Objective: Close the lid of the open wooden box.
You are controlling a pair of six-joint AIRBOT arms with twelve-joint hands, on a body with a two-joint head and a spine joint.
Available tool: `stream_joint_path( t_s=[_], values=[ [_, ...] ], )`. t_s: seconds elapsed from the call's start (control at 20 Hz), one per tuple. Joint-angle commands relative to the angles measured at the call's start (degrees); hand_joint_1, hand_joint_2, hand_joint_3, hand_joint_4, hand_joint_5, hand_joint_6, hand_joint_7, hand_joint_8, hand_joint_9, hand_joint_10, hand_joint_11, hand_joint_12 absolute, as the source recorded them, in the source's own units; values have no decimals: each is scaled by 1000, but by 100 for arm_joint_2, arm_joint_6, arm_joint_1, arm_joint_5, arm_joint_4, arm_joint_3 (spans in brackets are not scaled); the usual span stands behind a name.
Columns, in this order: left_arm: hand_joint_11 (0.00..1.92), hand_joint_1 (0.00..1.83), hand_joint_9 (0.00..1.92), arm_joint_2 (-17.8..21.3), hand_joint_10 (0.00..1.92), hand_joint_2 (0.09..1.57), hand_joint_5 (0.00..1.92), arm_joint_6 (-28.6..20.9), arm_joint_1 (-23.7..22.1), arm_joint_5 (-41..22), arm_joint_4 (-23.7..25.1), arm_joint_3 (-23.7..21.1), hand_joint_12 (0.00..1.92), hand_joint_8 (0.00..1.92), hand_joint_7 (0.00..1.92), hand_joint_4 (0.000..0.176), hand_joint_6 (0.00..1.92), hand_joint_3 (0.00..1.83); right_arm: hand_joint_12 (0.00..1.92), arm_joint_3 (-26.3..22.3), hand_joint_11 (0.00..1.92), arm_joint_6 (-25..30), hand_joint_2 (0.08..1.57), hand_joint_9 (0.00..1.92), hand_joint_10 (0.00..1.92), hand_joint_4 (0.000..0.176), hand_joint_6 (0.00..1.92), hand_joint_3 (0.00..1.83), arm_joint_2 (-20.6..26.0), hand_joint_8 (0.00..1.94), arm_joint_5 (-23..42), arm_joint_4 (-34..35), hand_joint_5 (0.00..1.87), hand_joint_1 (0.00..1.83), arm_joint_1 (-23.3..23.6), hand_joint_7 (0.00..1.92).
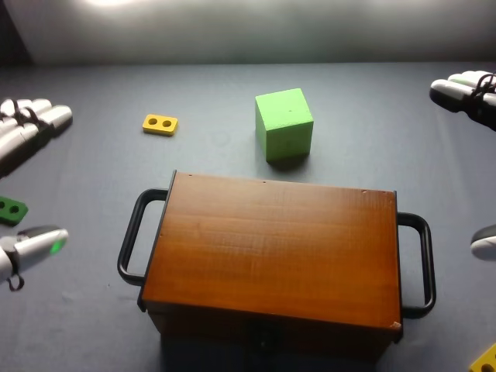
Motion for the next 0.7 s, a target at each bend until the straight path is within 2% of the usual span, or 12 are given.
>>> stream_joint_path(
  t_s=[0.0,0.15,0.35,0.4,0.45,0.5,0.55,0.6,0.65],
  values=[
    [4,607,0,-53,0,1283,0,-30,-78,-1007,-131,47,11,0,0,0,0,1,0,51,0,12,898,0,0,176,0,4,-64,0,845,166,0,669,46,0],
    [7,555,0,-181,0,1299,10,-29,-252,-1322,-240,125,15,0,0,0,3,4,0,150,0,6,946,0,0,176,0,19,-215,0,971,214,0,655,241,0],
    [4,593,0,-378,0,1271,59,-26,-563,-1420,-248,283,2,5,13,0,18,0,0,205,0,-67,952,0,0,176,0,11,-299,0,1148,294,0,628,405,0],
    [0,524,0,-442,0,1280,54,-26,-698,-1397,-224,346,0,3,12,0,12,0,0,229,0,-72,981,0,0,176,0,16,-324,0,1198,332,0,634,437,0],
    [0,499,0,-508,0,1288,47,-26,-866,-1360,-171,418,0,0,2,0,7,2,0,255,0,-81,1003,0,0,168,0,20,-347,0,1259,383,0,613,470,0],
    [0,474,0,-564,0,1281,37,-27,-1017,-1334,-106,481,0,0,0,19,2,0,0,275,0,-86,1011,0,0,166,0,18,-361,0,1324,430,0,594,492,0],
    [0,431,0,-618,0,1300,46,-32,-1184,-1304,-29,539,0,0,0,0,4,7,0,288,0,-103,1000,0,0,124,0,8,-370,0,1412,489,0,684,515,0],
    [0,356,0,-656,0,1335,13,-32,-1302,-1284,35,580,0,0,0,0,3,19,0,294,0,-120,973,0,0,102,0,0,-371,0,1486,527,0,755,538,0],
    [0,340,0,-692,0,1343,6,-32,-1413,-1290,86,615,0,0,0,0,2,21,0,302,0,-134,967,0,0,98,0,0,-371,0,1578,555,0,770,568,0]
  ],
)
